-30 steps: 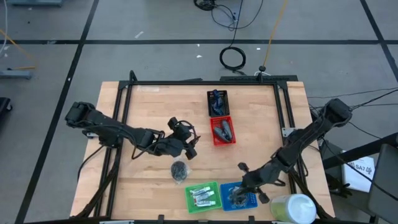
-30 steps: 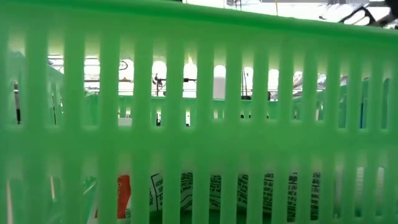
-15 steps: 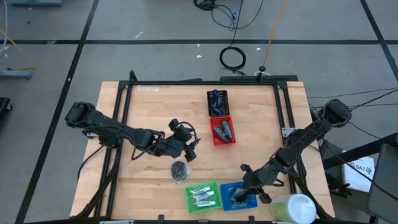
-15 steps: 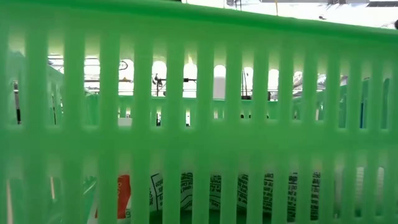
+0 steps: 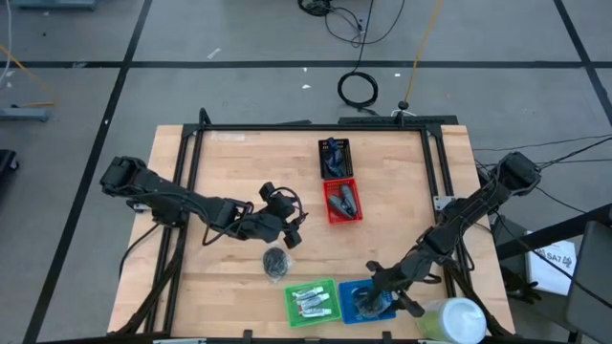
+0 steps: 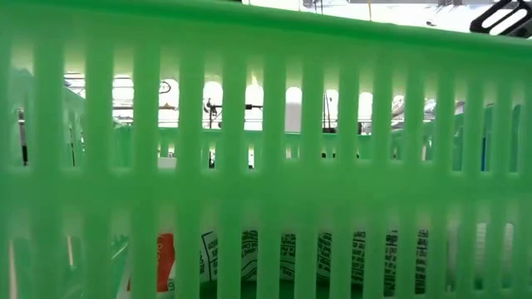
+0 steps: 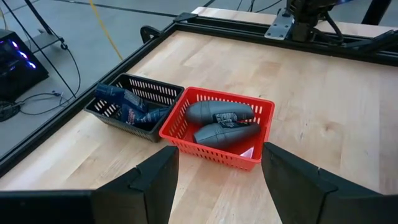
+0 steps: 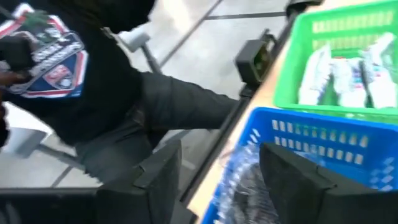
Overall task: Pick & Place Travel size toiletries
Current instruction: Put the black hairbrush into the blue bin
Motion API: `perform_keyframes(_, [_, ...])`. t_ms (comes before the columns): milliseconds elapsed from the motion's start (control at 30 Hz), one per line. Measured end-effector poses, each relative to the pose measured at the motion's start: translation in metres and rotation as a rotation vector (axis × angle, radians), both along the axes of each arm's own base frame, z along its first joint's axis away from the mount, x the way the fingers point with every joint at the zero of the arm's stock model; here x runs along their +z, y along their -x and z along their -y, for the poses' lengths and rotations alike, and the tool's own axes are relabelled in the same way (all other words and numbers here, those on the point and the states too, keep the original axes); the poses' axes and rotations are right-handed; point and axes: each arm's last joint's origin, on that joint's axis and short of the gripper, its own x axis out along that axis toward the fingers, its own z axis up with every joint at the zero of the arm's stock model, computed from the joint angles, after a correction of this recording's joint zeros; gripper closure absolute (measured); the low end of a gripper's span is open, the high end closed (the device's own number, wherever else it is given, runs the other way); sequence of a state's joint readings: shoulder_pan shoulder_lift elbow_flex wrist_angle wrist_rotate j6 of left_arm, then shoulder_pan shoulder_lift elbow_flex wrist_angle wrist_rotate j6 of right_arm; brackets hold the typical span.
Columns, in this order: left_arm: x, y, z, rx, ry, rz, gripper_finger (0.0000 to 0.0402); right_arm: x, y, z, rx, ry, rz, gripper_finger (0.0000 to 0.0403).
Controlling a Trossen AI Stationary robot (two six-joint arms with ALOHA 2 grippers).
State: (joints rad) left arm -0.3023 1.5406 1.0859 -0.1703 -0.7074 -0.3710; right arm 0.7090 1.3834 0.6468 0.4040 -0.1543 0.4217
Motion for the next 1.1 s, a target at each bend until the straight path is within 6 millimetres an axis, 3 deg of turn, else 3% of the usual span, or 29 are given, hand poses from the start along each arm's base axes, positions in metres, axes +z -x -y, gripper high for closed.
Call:
perform_keyframes(300, [0.000, 0.000, 0.000, -0.006, 0.016, -0.003, 0.0174, 0.001, 0.001, -0.001, 0.049, -0.031, -0.020, 0.0193])
perform_keyframes(467, [-0.008, 0.004, 0.004, -0.133, 0.125, -0.109, 0.0174, 0.012, 0.004, 0.002, 0.049, -0.059, 0.018, 0.0206])
perform_keyframes(700, [-0.021, 0.015, 0.011, -0.183, 0.403, -0.261, 0.0174, 0.039, 0.014, 0.011, 0.067, -0.086, 0.144, 0.0209])
perform_keyframes(900, [-0.031, 0.034, 0.024, 0.007, 0.583, -0.362, 0.0174, 0.045, 0.021, 0.017, 0.070, -0.026, 0.177, 0.0209])
perform_keyframes(1100, [-0.054, 0.036, 0.043, 0.196, 0.703, -0.395, 0.0174, 0.048, 0.021, 0.025, -0.085, 0.081, 0.245, 0.0209])
